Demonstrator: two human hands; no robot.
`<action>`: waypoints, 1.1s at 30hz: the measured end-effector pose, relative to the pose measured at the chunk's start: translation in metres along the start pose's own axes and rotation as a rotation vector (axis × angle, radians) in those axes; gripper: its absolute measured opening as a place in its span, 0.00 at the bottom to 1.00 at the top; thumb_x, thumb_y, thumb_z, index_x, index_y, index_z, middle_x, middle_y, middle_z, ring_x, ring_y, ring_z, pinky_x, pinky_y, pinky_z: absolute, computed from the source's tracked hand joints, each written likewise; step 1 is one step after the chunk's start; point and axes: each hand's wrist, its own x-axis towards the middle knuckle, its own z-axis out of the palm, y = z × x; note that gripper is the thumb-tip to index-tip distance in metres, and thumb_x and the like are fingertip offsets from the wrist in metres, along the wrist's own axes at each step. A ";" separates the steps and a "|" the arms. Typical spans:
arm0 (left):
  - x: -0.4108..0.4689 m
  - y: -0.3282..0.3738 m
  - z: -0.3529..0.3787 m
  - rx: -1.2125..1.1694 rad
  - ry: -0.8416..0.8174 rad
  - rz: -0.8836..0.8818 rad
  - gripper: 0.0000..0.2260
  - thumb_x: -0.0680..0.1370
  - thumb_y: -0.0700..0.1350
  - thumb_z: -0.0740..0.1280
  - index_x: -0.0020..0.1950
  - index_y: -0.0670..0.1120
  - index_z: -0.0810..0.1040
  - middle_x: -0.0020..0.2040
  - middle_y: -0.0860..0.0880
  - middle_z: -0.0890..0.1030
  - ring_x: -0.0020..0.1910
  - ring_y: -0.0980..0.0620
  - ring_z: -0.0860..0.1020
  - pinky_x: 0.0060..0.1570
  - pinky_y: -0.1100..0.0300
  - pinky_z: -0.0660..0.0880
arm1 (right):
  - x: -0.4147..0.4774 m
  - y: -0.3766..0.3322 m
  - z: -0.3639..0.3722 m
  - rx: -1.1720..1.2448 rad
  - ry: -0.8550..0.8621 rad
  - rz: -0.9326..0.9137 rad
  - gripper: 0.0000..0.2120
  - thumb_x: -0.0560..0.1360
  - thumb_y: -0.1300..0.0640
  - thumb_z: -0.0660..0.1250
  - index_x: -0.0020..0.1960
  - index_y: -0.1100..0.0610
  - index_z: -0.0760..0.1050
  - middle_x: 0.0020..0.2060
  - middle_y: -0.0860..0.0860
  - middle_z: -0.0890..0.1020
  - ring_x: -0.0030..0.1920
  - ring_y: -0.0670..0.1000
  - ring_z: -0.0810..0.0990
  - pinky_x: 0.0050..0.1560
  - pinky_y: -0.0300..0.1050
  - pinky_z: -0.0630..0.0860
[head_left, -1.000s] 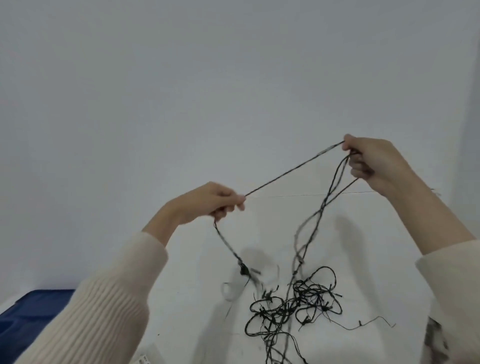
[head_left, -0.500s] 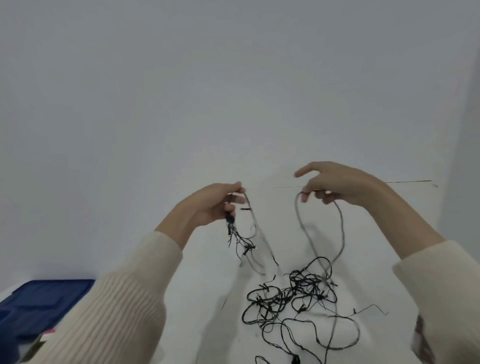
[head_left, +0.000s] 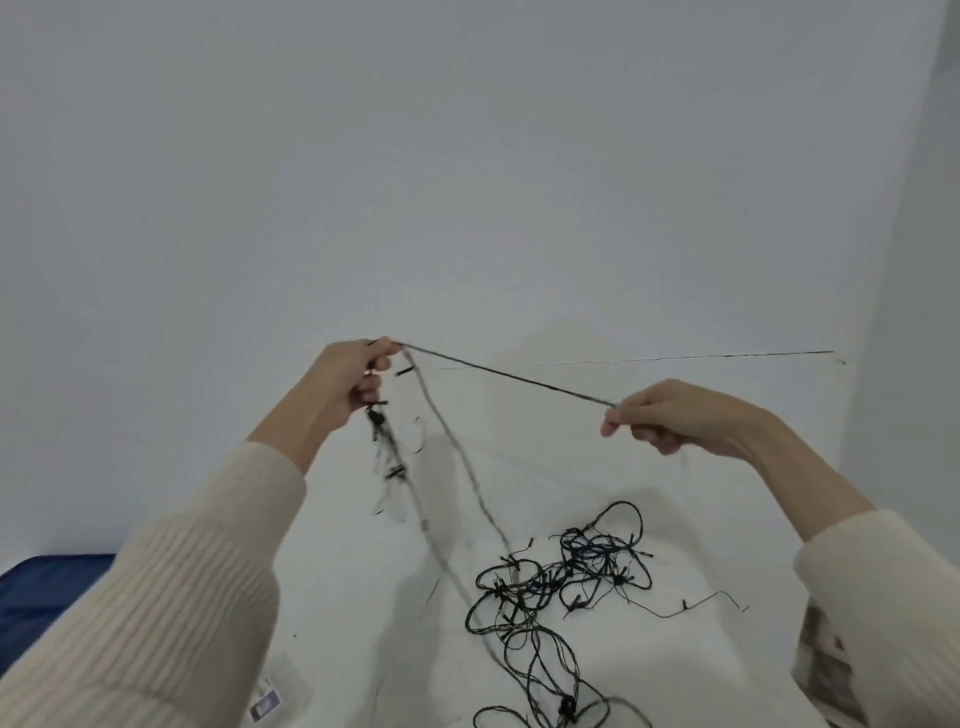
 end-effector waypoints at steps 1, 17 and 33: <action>0.002 -0.005 -0.006 0.084 0.045 -0.006 0.11 0.81 0.43 0.58 0.40 0.44 0.73 0.31 0.50 0.67 0.14 0.61 0.59 0.16 0.71 0.55 | -0.001 0.007 0.000 0.058 -0.016 0.020 0.13 0.76 0.51 0.65 0.46 0.60 0.82 0.27 0.50 0.64 0.25 0.47 0.59 0.29 0.39 0.58; -0.020 0.002 0.068 0.086 -0.506 -0.332 0.09 0.80 0.48 0.61 0.45 0.43 0.72 0.36 0.47 0.79 0.34 0.52 0.79 0.32 0.62 0.80 | -0.009 -0.092 0.098 -0.045 -0.193 -0.164 0.13 0.79 0.52 0.57 0.47 0.58 0.77 0.27 0.51 0.73 0.27 0.50 0.71 0.28 0.39 0.70; -0.009 0.075 0.016 -0.009 0.094 0.251 0.15 0.82 0.44 0.54 0.35 0.47 0.67 0.14 0.56 0.61 0.12 0.61 0.56 0.15 0.73 0.51 | 0.044 0.057 0.129 0.292 0.032 0.218 0.08 0.77 0.63 0.62 0.52 0.64 0.76 0.17 0.47 0.64 0.18 0.47 0.70 0.31 0.44 0.73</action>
